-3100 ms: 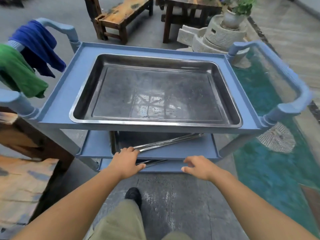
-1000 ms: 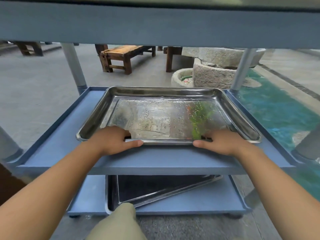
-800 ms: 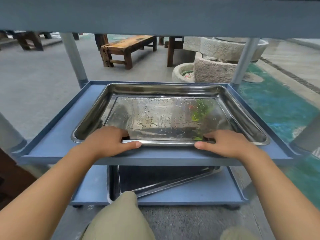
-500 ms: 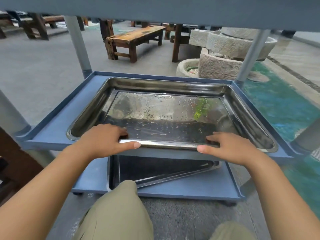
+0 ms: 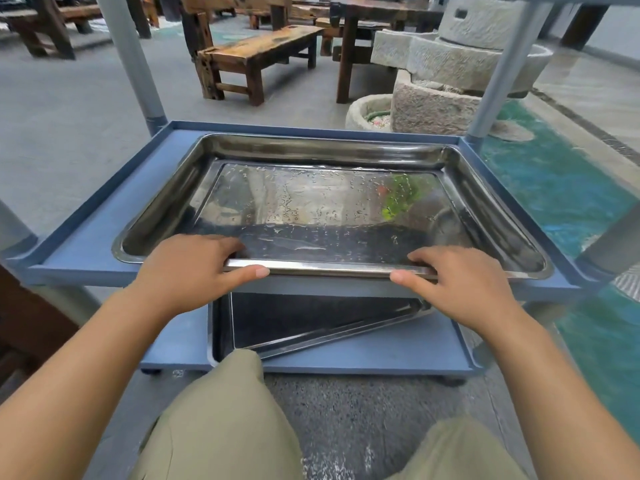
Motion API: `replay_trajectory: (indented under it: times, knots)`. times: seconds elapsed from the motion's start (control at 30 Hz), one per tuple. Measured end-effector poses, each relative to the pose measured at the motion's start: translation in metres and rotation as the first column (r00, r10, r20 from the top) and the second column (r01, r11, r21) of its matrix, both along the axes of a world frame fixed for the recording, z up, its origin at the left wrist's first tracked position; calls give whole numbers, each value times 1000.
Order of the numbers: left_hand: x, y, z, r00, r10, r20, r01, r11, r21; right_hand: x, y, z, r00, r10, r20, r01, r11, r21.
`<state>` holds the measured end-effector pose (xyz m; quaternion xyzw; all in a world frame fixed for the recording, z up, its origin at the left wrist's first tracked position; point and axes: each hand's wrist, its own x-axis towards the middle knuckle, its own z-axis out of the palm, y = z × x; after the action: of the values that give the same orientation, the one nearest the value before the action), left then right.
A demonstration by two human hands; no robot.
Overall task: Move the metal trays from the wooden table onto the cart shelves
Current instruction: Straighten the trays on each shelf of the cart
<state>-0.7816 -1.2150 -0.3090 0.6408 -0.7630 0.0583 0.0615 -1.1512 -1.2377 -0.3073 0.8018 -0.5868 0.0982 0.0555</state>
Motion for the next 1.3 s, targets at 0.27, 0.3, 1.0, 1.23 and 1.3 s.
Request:
replay_trajectory:
  times: [0.27, 0.3, 1.0, 1.23, 1.3]
  knots:
    - [1, 39, -10, 982, -125, -144, 110, 988, -108, -2, 45, -30, 990, 66, 124, -52, 992, -117]
    - [2, 46, -13, 973, -149, -178, 128, 984, -127, -3, 51, -32, 983, 85, 160, -67, 991, -115]
    - [-4, 19, -197, 942, -269, -201, 301, 941, 152, 19, -3, -207, 954, 250, 166, -297, 865, 405]
    - [-19, -19, -294, 991, 12, -137, 62, 850, 524, 3, -68, -284, 993, 108, 37, -110, 808, 579]
    - [-23, -23, -310, 985, 104, -141, -4, 819, 574, 0, -85, -294, 990, 138, -11, -107, 816, 568]
